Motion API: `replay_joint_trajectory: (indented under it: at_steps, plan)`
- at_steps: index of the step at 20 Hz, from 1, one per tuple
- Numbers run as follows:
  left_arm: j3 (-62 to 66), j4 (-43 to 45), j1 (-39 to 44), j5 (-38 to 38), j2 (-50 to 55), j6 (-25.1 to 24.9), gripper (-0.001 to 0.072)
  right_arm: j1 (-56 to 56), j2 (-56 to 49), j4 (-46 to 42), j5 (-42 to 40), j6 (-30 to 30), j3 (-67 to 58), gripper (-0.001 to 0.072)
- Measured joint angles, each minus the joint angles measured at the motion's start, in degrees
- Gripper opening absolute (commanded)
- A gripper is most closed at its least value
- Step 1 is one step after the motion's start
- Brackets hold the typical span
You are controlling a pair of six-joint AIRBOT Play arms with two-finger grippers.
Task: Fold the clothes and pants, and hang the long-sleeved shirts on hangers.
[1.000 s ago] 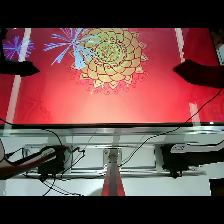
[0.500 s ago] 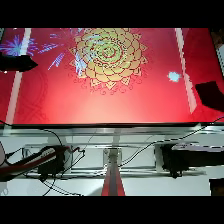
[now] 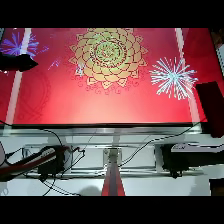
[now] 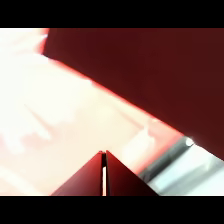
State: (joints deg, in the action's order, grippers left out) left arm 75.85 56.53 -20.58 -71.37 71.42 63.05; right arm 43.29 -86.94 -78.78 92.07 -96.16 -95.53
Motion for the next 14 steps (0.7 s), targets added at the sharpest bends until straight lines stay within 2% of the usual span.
replay_joint_trajectory:
  at_steps: [9,14]
  plan:
    - [0.00,-0.02,0.00,0.02,0.00,0.02,0.0011,-45.05,0.81,0.39,-10.08,8.85,-0.17,0.0010]
    - [0.00,-0.02,0.00,0.02,0.00,0.02,0.0012,-60.76,1.40,-2.36,-14.14,10.05,-0.17,0.0010]
